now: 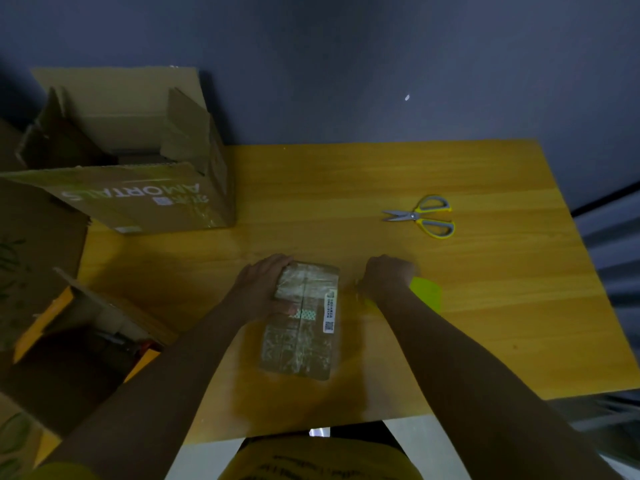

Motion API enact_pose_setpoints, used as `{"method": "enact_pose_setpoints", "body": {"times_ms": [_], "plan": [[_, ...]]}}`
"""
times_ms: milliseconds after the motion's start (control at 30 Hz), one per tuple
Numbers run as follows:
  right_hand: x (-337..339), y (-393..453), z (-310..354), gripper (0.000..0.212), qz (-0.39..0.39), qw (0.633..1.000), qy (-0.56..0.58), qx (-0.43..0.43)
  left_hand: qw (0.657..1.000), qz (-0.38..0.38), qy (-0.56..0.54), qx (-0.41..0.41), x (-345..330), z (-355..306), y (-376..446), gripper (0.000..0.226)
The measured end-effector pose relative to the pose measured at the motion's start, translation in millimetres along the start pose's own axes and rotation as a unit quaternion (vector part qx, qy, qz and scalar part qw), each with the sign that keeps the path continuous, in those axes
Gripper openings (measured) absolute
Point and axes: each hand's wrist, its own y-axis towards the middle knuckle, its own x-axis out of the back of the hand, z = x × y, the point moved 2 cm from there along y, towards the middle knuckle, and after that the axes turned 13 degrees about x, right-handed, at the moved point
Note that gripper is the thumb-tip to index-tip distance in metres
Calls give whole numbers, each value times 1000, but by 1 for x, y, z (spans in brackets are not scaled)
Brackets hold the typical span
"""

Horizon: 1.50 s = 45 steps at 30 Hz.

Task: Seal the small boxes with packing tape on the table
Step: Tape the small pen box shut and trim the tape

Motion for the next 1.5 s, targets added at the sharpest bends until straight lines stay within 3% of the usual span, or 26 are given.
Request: {"method": "enact_pose_setpoints", "body": {"times_ms": [100, 200, 300, 367, 433, 500, 600, 733, 867, 1033, 1200, 1333, 1500], "plan": [[0, 4, 5, 41, 3, 1000, -21, 6, 995, -30, 90, 8, 0, -9, -9, 106], [-1, 3, 6, 39, 11, 999, -38, 13, 971, -137, 170, -92, -6, -20, -21, 84], [-3, 1, 6, 35, 18, 998, -54, 28, 959, -138, 228, -99, -11, -30, -31, 86], [-3, 1, 6, 29, 22, 997, -58, 36, 967, -100, 222, -77, -15, -40, -34, 86], [-3, 0, 3, 28, 25, 997, -56, 44, 977, -27, 213, -5, -19, -47, -38, 75], [-3, -1, -2, 32, 22, 997, -45, 53, 982, -26, 177, 55, -26, -62, -43, 67], [-4, -3, -12, 39, -1, 997, -14, 69, 978, -51, 111, 168, -43, -83, -41, 84], [-5, -10, -25, 50, -51, 993, 19, 105, 947, -45, 76, 310, -62, -103, -37, 117], [-8, -20, -50, 55, -65, 983, 98, 142, 916, -71, 45, 392, -68, -104, -36, 126], [-28, -36, -91, 72, -80, 962, 221, 143, 915, -124, 39, 382, -65, -109, -43, 120], [-25, -48, -106, 61, -68, 912, 376, 148, 936, -141, -78, 312, -62, -102, -46, 105], [-12, -57, -107, 48, -142, 890, 393, 180, 932, -123, -229, 252, -58, -94, -48, 98], [11, -58, -87, 58, -165, 892, 358, 221, 891, -44, -391, 227, -54, -77, -48, 91]]}}
